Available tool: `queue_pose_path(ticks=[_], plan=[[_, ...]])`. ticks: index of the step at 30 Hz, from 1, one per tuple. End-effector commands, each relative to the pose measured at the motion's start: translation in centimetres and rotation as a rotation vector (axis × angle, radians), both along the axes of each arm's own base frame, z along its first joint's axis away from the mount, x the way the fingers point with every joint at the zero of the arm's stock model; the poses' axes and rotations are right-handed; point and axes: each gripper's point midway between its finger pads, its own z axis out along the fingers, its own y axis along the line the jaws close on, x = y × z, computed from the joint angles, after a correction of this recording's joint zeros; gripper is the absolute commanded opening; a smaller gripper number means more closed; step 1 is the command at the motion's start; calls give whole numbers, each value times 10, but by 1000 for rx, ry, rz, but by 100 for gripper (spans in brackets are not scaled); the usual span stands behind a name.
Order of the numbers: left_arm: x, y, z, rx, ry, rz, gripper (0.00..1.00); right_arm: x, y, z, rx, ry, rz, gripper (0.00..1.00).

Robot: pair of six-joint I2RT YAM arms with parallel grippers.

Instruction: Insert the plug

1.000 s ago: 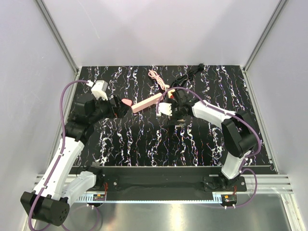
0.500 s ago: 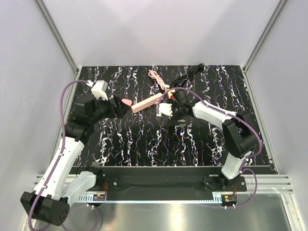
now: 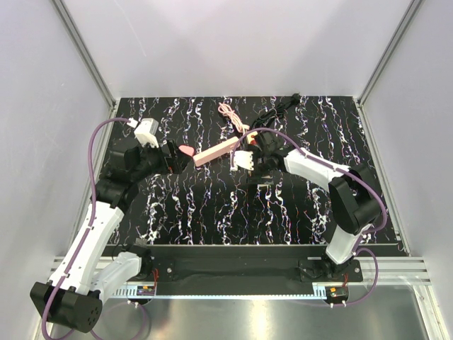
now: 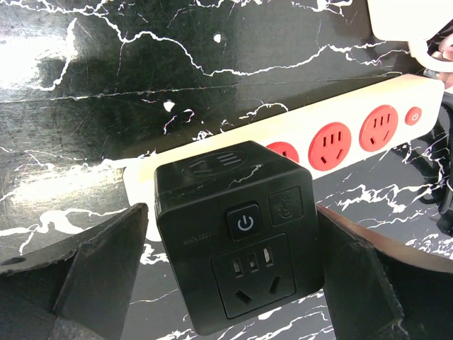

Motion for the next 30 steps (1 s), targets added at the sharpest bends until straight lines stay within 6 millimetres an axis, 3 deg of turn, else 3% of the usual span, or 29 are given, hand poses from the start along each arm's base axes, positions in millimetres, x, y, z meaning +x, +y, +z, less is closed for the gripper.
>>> queue_pose_path(ticks=[1,3,7,10,14,18,30], plan=[[3,-6,10,-36,-45,-27,99,8,7,31,50,-60,12,100],[5,-12,5,-70,-23,-37,97,7,6,31,60,-57,6,100],[1,-41,-3,-206,68,-163,82,4,0,32,79,-60,2,100],[3,-52,-15,-267,123,-191,82,6,-2,40,104,-79,-6,100],[4,-51,-18,-247,130,-198,87,7,-2,53,135,-99,-3,100],[7,-42,-14,-196,100,-158,93,1,-4,52,142,-82,-9,100],[9,-38,-18,-153,105,-150,97,-31,-6,86,220,-68,17,100]])
